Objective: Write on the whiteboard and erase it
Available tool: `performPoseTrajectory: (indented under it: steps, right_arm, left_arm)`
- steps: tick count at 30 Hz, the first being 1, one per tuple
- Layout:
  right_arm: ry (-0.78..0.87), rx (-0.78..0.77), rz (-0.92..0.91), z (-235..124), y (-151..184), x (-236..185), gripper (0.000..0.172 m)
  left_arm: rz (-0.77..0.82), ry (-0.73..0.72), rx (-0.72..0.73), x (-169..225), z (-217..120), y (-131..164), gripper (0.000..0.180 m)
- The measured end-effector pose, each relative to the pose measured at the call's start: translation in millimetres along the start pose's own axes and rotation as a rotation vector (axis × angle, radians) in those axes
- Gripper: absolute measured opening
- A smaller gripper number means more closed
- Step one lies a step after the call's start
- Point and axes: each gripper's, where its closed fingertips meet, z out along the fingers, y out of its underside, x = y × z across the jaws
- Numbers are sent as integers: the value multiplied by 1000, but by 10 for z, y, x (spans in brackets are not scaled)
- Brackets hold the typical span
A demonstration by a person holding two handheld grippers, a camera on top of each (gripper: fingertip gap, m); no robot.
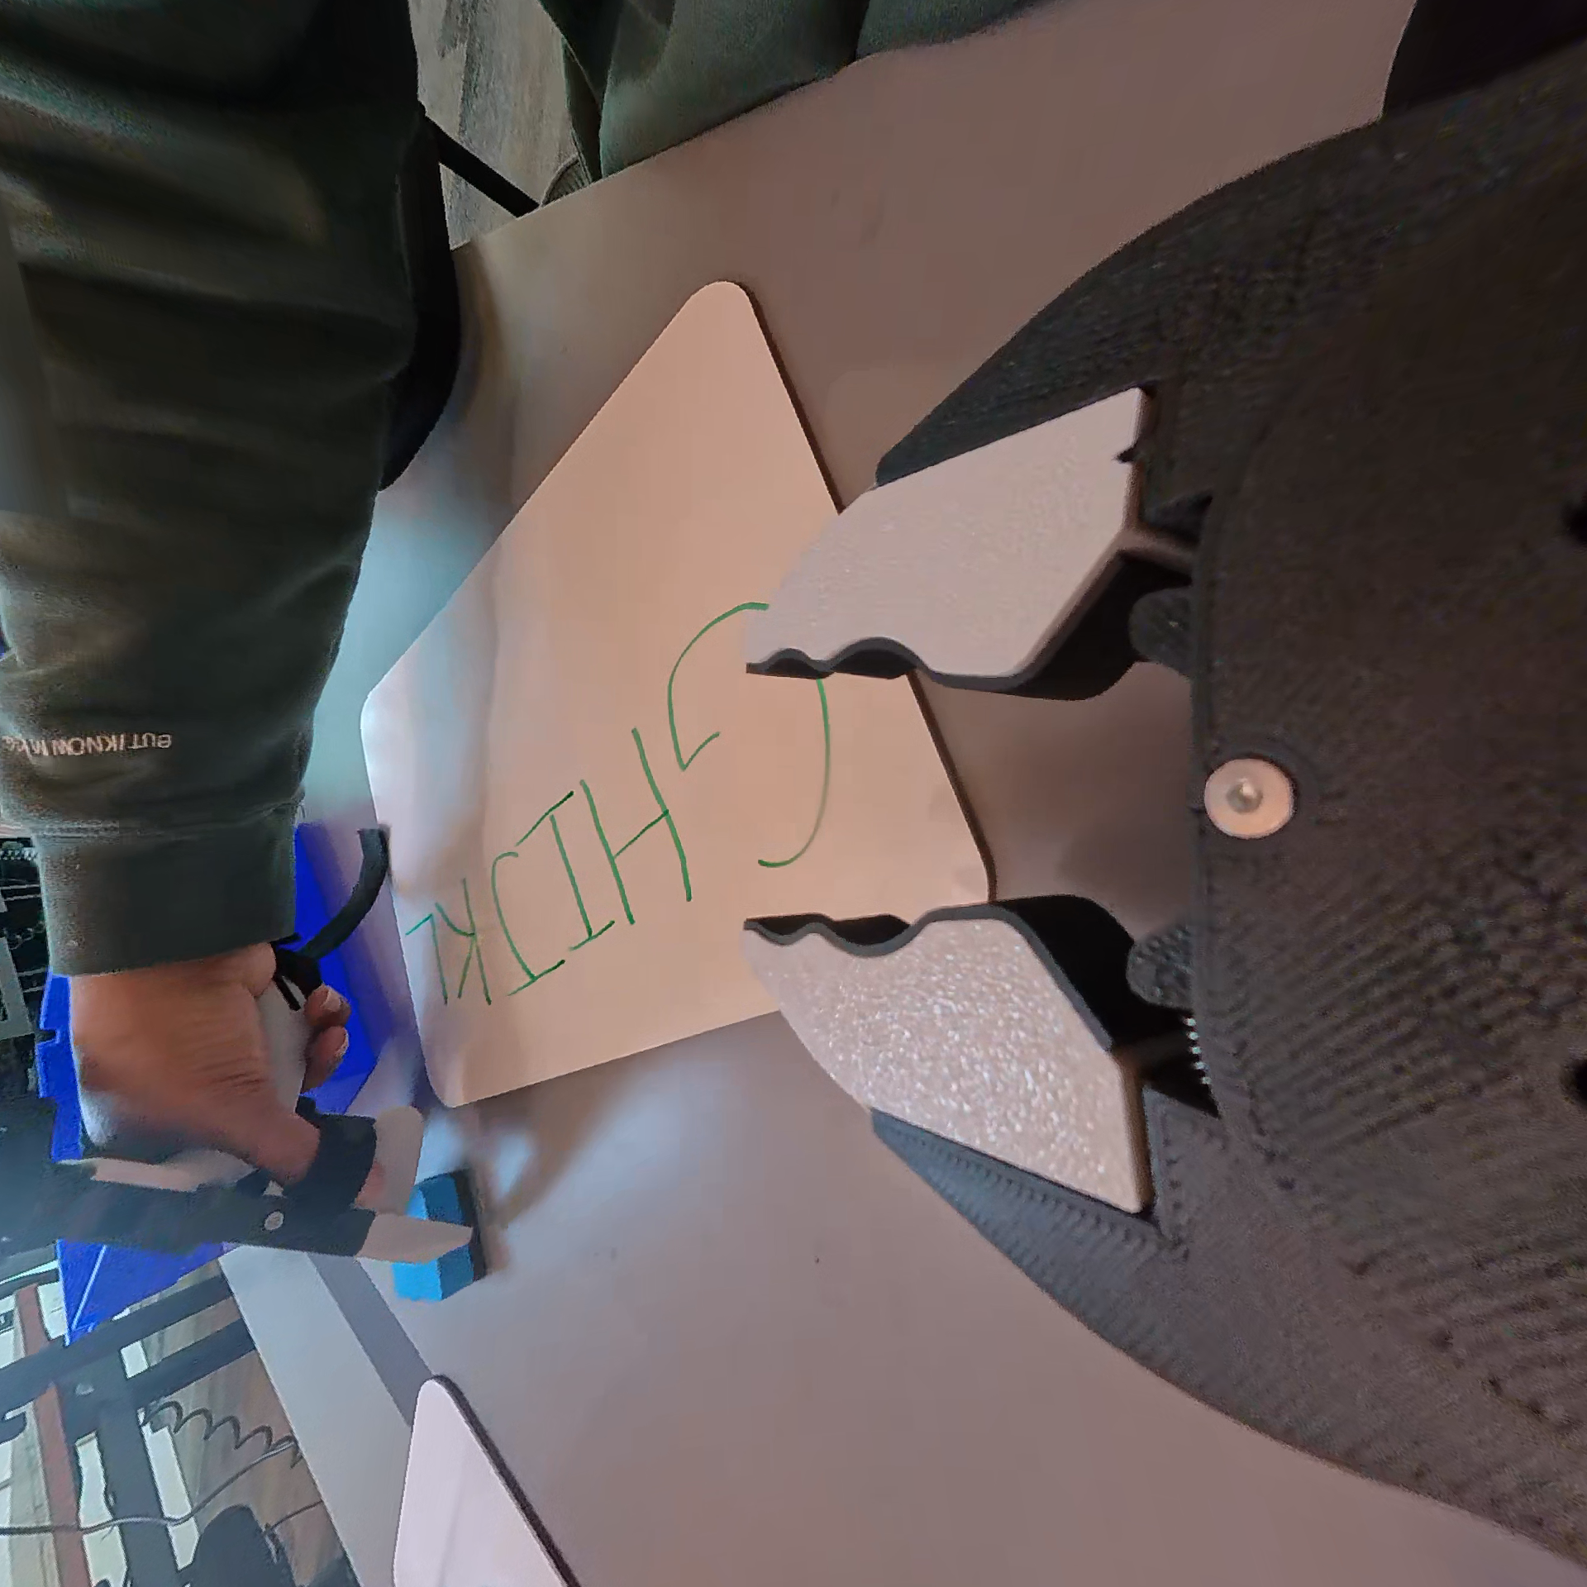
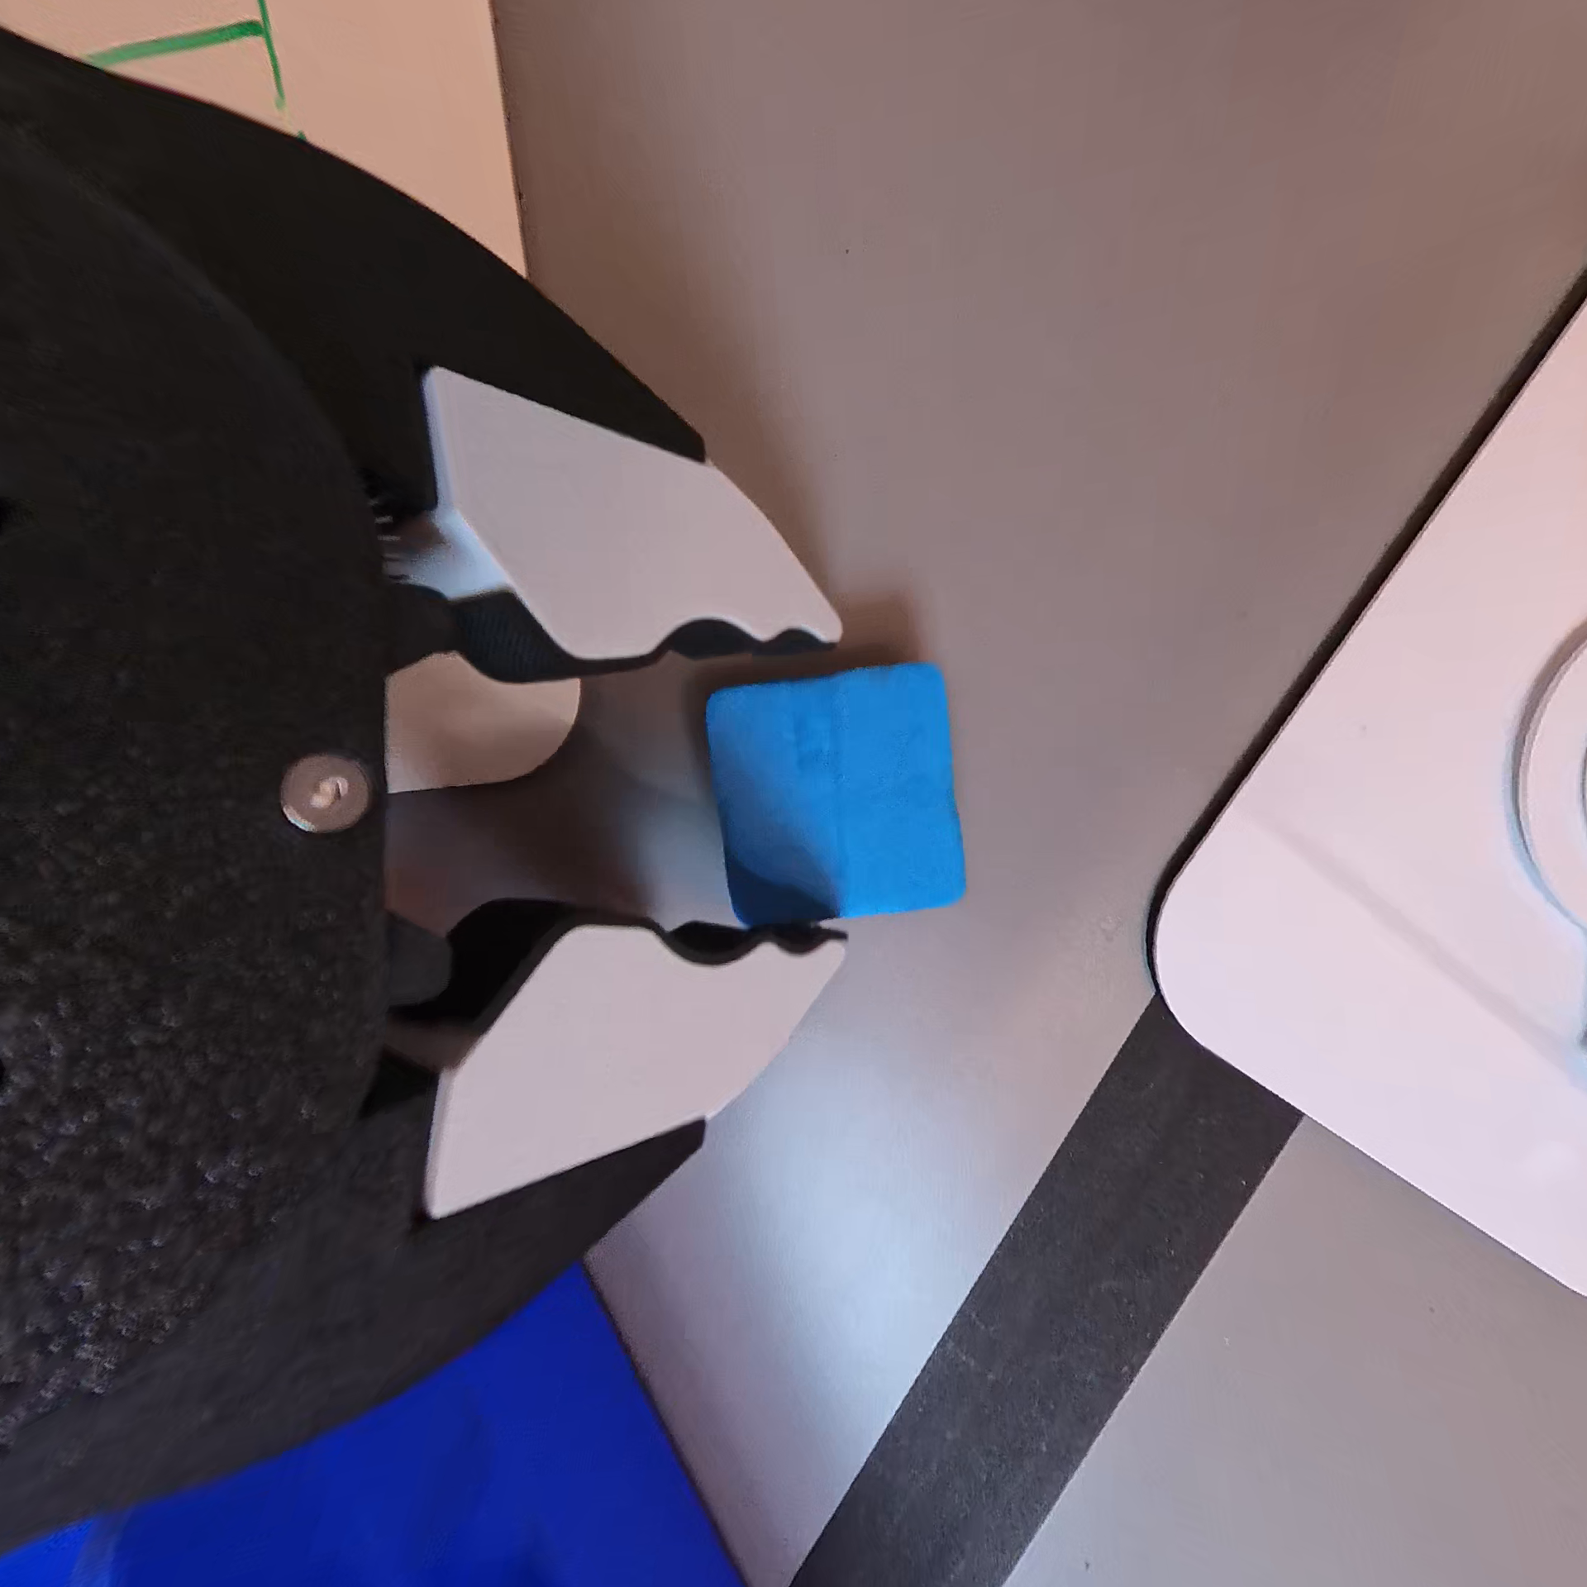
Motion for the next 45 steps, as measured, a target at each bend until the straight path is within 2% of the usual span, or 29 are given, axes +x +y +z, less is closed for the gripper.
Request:
performPoseTrajectory:
  steps: [1,5,9,12,18,28,35,45]
  right_arm:
    - [-9,17,4,-9,-3,2,54]
    - [-59,74,-28,-113,-3,-64,53]
    - [-127,169,-159,-493,56,-383,53]
    - [-144,184,-253,-836,312,-731,53]
    - [-171,191,-329,-1399,916,-1472,53]
    - [-298,269,-349,-1821,1389,-2353,53]
    - [-264,224,-355,-1902,1625,-2369,53]
    - [-143,103,-367,-1850,1780,-1935,53]
  left_arm:
    - [1,0,-1,1,1,2,53]
    - [1,1,-8,-4,5,17,51]
    - [6,-7,-6,-16,-2,12,48]
    - [1,-4,-21,-18,4,42,43]
    - [16,-13,-38,-17,19,74,37]
    - [25,-39,-44,-57,13,86,36]
    - [28,-39,-53,-56,18,97,36]
    - [22,-43,-58,-68,21,105,35]
